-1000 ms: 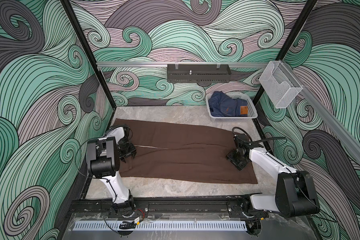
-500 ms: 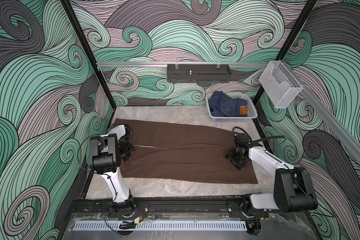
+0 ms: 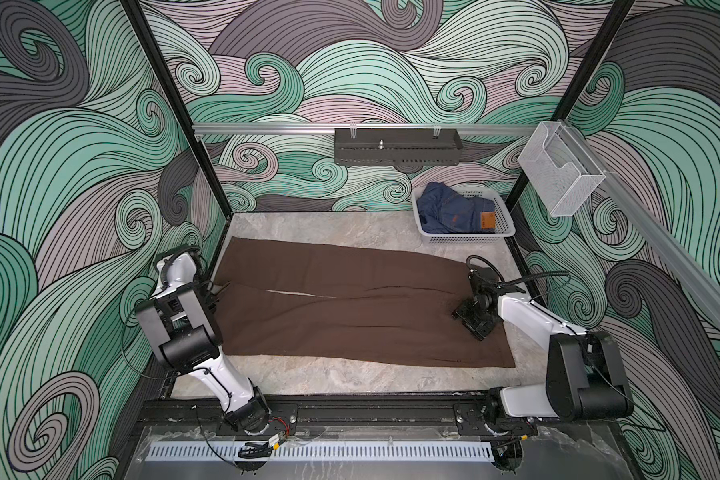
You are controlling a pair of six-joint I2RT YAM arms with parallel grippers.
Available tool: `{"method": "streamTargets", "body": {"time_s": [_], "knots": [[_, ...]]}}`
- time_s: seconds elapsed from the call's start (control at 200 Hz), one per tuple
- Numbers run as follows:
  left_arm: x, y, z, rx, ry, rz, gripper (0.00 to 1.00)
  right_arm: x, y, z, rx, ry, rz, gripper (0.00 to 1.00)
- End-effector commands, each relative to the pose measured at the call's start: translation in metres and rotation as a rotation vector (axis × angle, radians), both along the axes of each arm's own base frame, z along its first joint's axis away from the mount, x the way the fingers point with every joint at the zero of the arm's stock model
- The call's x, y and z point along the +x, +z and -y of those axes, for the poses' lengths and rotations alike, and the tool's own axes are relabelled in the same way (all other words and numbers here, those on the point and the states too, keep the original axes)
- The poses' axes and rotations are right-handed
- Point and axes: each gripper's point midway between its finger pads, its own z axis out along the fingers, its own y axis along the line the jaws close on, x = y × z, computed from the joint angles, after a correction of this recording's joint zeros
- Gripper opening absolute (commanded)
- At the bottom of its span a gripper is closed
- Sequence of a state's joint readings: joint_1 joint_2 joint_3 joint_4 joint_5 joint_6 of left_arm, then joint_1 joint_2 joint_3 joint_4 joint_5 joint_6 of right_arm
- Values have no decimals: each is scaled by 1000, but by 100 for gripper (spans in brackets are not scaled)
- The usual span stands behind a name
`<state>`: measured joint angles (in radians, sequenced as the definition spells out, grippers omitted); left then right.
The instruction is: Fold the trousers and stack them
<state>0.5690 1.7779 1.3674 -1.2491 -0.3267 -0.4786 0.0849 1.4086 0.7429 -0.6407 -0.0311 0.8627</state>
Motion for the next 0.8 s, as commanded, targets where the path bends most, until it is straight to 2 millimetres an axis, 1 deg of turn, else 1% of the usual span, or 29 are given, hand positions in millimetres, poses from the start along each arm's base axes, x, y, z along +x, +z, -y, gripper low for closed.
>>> {"method": "streamTargets", "body": {"time_s": [0.0, 0.085, 0.145, 0.195, 0.255, 0.32, 0.445, 0.525, 0.58, 0.655, 0.71, 0.796], "knots": [[-1, 13, -1, 0, -2, -23, 55, -6, 3, 6, -34, 12, -21, 63], [2, 29, -3, 37, 9, 32, 62, -5, 12, 9, -50, 16, -4, 65], [5, 41, -1, 55, 13, 77, 65, -5, 18, 10, -52, 14, 10, 66], [13, 47, 7, 41, -8, 136, 66, -7, 21, 9, -45, 14, 9, 66], [26, 47, 24, -18, -47, 206, 66, -9, 23, 6, -30, 13, 4, 67], [36, 36, 45, -106, -58, 248, 64, -14, 21, 1, -3, 7, -10, 67], [53, -1, 83, -291, -53, 283, 56, -25, 12, -4, 21, -10, -53, 67], [61, -17, 95, -353, -55, 276, 51, -33, 6, -7, 29, -16, -80, 67], [65, -23, 100, -369, -65, 268, 49, -37, 2, -9, 34, -16, -100, 67], [67, -29, 100, -374, -75, 243, 49, -41, -1, -9, 35, -18, -116, 67], [65, -34, 95, -358, -79, 207, 47, -42, -2, -10, 34, -22, -116, 67], [60, -39, 83, -302, -92, 145, 44, -41, -1, -11, 31, -22, -105, 66]]}}
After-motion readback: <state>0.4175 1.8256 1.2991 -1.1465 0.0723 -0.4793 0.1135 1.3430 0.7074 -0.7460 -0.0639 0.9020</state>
